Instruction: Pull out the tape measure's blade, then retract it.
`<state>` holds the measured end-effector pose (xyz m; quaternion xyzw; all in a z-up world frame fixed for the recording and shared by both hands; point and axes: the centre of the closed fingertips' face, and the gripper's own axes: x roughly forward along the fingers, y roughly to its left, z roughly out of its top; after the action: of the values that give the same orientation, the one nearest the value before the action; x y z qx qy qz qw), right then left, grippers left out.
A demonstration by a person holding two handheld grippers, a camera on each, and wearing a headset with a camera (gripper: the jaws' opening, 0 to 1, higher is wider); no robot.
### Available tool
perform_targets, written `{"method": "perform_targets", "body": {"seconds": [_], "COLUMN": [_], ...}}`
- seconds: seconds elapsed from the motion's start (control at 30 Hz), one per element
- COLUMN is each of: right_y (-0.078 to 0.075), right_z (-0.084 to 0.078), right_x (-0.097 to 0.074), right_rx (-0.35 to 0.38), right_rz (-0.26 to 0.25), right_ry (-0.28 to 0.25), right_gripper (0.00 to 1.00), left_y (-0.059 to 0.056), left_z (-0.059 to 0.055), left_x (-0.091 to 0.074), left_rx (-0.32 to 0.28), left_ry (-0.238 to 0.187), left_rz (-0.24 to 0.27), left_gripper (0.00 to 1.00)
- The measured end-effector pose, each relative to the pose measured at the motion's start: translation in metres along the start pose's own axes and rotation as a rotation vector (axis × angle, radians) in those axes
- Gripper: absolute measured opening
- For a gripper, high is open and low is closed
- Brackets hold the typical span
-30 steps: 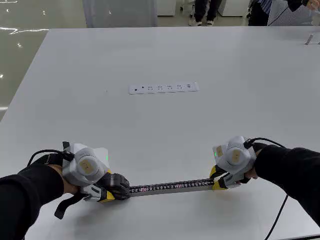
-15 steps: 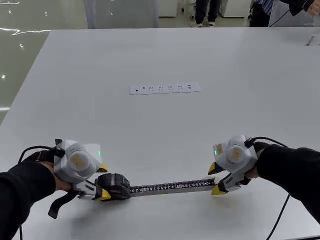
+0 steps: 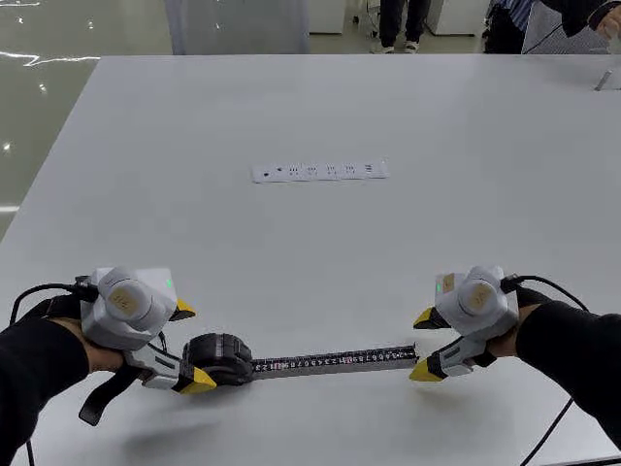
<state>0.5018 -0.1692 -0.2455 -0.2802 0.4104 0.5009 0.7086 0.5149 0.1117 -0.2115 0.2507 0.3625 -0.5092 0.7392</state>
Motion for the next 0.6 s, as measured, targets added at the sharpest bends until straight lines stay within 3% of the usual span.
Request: {"method": "perform_targets", "body": {"seconds": [0.07, 0.17, 0.23, 0.37, 0.6], "right_y": [0.000, 0.002, 0.003, 0.005, 0.009], "right_z": [-0.002, -0.005, -0.007, -0.012, -0.024], "right_x": [0.000, 0.000, -0.001, -0.005, -0.008], "right_rx": [0.005, 0.024, 0.042, 0.083, 0.142], "right_rz": [-0.027, -0.046, -0.063, -0.085, -0.126], "right_ry": [-0.014, -0.036, -0.049, -0.076, -0.098], "right_gripper": [0.52, 0.56, 0.61, 0.64, 0.68], "left_y": [-0.004, -0.002, -0.002, 0.008, 0.006], "left_z": [0.002, -0.006, -0.009, -0.014, -0.026], "left_x": [0.000, -0.002, -0.003, -0.010, -0.019], "left_rx": [-0.076, -0.084, -0.126, -0.164, -0.242], "left_ry": [-0.036, -0.028, -0.048, -0.078, -0.103], "left_rz": [-0.012, 0.008, 0.014, 0.081, 0.112], "left_gripper": [0.70, 0.72, 0.73, 0.80, 0.86]}}
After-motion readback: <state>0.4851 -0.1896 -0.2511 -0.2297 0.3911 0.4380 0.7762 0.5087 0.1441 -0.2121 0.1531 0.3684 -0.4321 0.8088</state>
